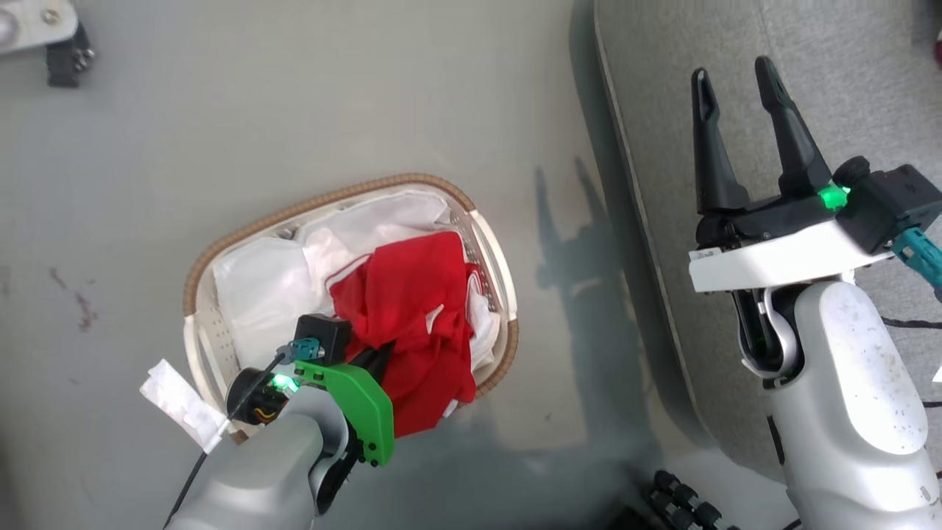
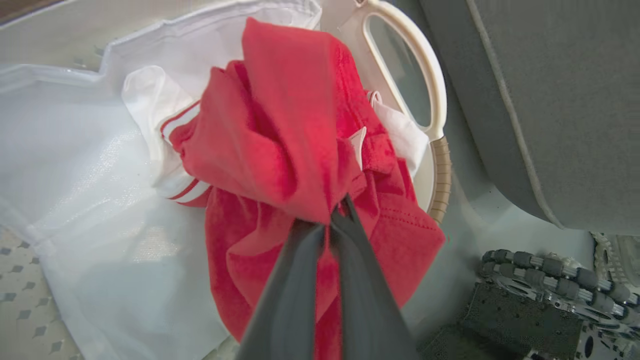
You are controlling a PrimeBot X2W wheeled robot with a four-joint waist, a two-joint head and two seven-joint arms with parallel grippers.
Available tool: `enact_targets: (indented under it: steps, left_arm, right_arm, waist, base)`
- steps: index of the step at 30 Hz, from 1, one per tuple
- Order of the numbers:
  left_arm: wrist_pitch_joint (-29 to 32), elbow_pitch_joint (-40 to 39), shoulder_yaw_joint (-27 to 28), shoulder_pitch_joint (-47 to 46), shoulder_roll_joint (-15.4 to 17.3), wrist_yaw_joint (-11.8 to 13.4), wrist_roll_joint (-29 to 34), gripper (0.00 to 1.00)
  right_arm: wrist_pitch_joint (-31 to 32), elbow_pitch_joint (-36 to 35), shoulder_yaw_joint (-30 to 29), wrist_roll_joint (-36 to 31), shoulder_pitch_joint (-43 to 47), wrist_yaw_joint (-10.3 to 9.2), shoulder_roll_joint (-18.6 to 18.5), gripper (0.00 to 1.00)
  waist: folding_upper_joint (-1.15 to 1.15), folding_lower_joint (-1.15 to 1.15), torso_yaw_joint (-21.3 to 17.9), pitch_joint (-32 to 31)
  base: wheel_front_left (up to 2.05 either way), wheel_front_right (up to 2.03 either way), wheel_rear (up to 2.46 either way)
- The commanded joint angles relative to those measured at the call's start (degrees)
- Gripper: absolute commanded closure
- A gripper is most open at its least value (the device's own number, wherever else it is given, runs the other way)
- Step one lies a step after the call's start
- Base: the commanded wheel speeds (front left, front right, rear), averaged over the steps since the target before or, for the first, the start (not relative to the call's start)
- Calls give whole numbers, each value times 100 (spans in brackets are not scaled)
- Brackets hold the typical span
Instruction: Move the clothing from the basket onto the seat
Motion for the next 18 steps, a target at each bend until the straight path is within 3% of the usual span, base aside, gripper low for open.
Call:
enact_targets:
  steps: [1,18]
  left_arm:
    - [-14,-81,125,180,17,-18,89,100]
    - [-11,-1104,1988,1419,-83,-18,1439,100]
  right_arm:
    - [-2,54,-38,-2,141,-8,-26,0]
    - [-2,411,-247,-42,899,-8,-24,0]
  waist:
    - [0,0,248,-570]
    - [0,0,582,-1976]
  base:
    - [0,0,0]
    - [0,0,0]
